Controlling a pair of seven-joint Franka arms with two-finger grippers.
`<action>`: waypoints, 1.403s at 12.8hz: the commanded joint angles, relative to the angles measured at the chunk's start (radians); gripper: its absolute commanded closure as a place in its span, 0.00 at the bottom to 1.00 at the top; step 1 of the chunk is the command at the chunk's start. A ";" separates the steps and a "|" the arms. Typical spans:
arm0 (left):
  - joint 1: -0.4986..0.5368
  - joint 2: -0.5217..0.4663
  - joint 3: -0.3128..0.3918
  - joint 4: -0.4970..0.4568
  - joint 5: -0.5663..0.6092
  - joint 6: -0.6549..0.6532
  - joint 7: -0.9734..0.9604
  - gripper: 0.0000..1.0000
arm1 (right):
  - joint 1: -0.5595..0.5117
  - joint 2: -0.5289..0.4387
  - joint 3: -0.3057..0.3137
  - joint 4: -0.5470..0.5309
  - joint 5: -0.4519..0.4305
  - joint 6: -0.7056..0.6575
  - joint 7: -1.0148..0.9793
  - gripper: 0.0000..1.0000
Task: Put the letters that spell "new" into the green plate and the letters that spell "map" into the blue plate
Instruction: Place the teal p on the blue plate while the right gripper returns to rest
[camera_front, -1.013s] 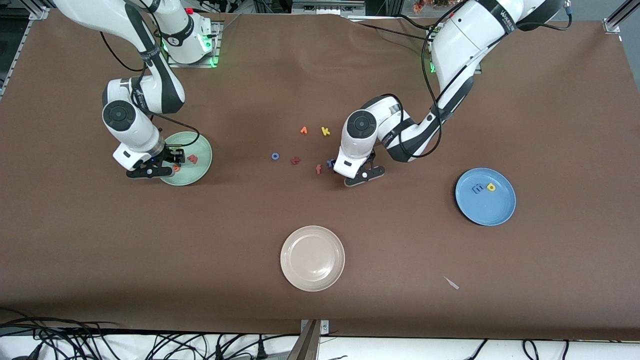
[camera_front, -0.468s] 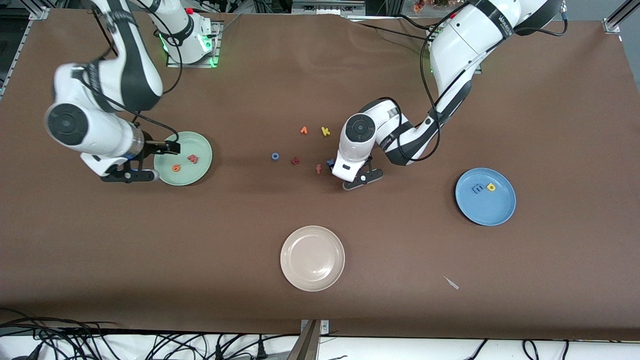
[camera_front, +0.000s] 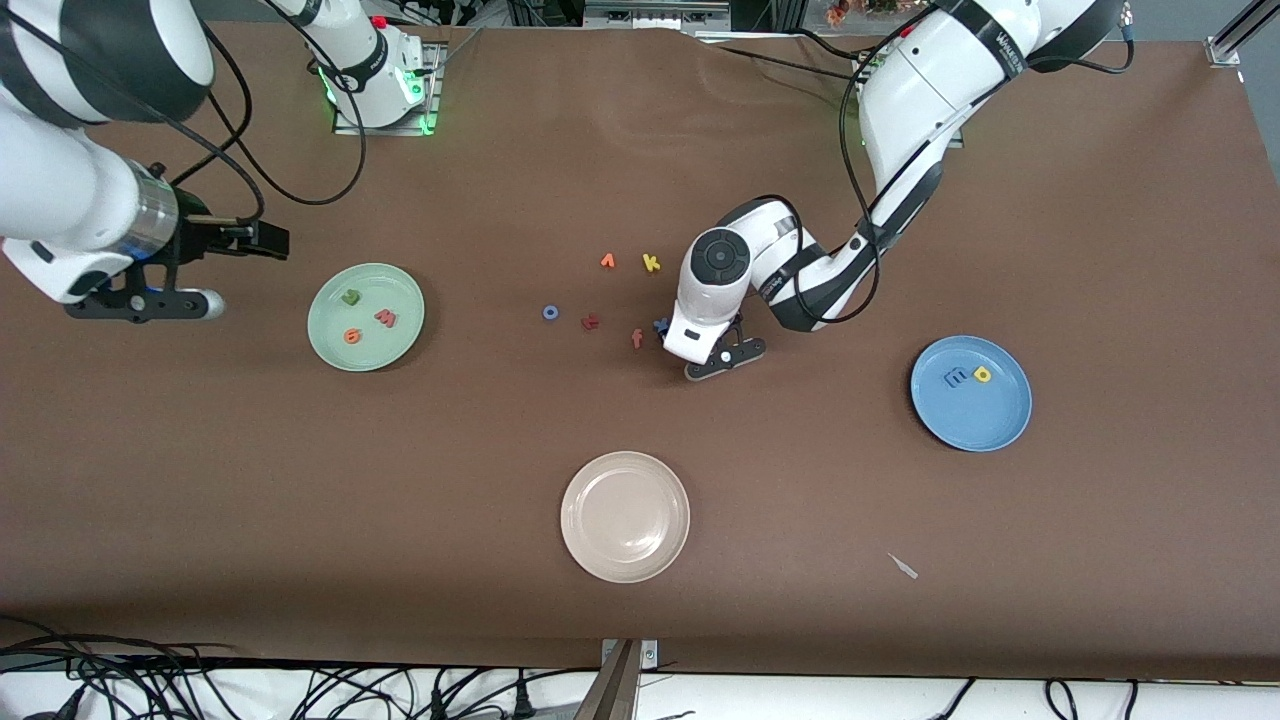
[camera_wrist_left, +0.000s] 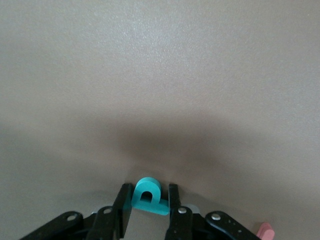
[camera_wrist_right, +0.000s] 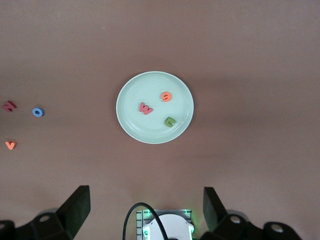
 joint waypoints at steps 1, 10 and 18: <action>0.001 0.001 0.007 0.020 0.039 -0.017 -0.016 0.84 | -0.099 -0.085 0.075 -0.092 -0.013 0.039 -0.010 0.00; 0.334 -0.129 -0.097 0.024 -0.037 -0.399 0.531 0.88 | -0.359 -0.242 0.168 -0.216 -0.010 0.233 -0.037 0.00; 0.595 -0.130 -0.076 0.020 0.084 -0.493 1.104 0.87 | -0.370 -0.231 0.177 -0.206 -0.010 0.203 -0.076 0.00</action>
